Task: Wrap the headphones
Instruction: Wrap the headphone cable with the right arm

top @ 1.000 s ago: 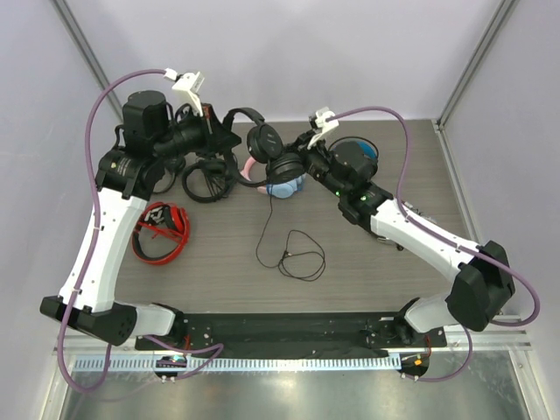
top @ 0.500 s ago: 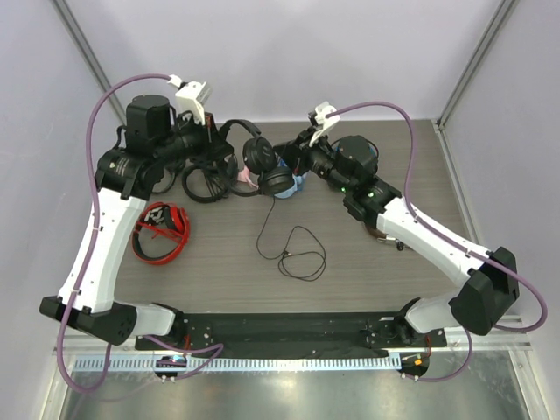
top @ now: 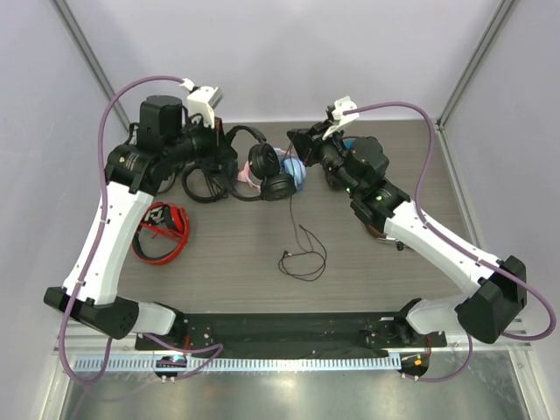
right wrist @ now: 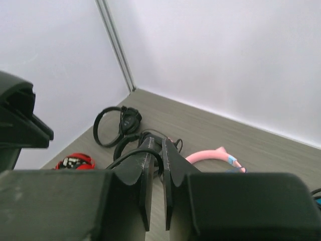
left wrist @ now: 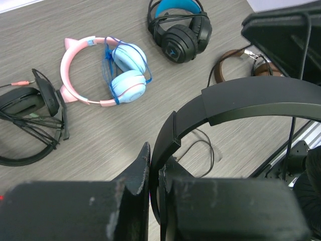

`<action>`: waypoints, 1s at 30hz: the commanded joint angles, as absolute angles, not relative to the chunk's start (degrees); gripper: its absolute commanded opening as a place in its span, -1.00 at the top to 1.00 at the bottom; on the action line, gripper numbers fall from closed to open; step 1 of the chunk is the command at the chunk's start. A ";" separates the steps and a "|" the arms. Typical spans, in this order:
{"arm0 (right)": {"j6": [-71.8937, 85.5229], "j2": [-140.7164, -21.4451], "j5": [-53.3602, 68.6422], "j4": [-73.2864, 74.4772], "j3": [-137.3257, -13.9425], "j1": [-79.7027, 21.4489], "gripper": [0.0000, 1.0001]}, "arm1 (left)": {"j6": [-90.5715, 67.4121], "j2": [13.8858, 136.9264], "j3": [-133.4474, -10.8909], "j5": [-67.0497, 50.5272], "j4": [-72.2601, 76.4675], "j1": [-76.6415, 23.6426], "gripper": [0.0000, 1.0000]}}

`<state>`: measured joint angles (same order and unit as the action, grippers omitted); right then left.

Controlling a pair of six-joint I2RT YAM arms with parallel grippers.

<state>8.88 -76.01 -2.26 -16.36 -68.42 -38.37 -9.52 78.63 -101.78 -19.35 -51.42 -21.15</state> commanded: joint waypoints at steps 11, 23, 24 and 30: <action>16.43 -81.21 -13.78 -35.66 -71.10 -38.14 0.57 | -9.93 78.40 -104.85 -21.97 -50.98 -22.94 1.00; 20.74 -86.75 -15.21 -41.75 -75.85 -38.23 0.36 | -9.76 78.84 -105.82 -21.01 -52.12 -23.29 1.00; 20.31 -86.31 -15.12 -41.40 -75.68 -38.23 0.36 | -9.58 78.66 -105.91 -20.48 -52.03 -23.29 1.00; 16.45 -77.88 -14.24 -31.04 -67.97 -38.23 0.27 | -10.11 79.10 -109.85 -12.49 -52.29 -23.20 1.00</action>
<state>19.09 -84.49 -13.56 -33.98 -71.16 -38.24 -9.80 79.09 -105.01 -16.32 -53.65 -23.03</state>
